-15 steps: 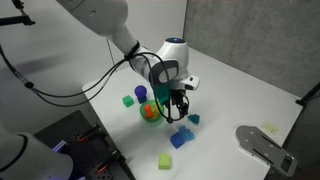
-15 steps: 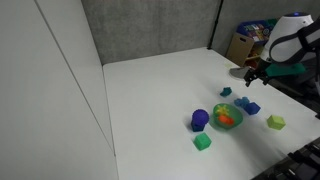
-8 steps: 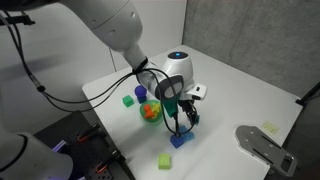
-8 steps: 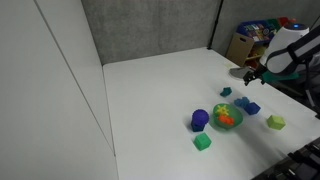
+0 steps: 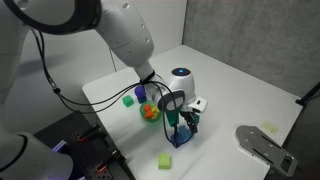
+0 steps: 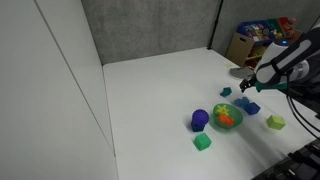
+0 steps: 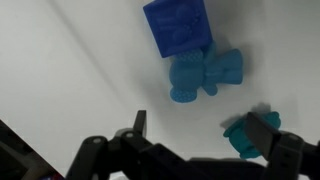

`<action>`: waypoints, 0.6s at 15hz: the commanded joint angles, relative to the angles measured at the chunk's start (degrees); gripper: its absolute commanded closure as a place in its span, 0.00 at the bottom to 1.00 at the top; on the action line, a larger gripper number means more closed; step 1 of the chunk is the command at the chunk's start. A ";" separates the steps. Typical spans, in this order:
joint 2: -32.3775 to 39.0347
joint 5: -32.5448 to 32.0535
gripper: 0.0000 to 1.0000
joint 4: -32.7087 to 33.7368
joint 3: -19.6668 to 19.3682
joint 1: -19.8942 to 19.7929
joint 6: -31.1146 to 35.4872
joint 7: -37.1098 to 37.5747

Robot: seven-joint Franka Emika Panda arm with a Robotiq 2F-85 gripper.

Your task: Put the light blue toy elephant in the green bowl

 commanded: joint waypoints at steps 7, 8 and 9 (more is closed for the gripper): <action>8.91 4.48 0.00 5.71 0.56 -1.12 2.35 -1.06; 9.49 4.98 0.00 5.99 0.68 -1.16 2.46 -0.93; 10.17 5.26 0.00 6.20 0.65 -1.01 2.93 -0.86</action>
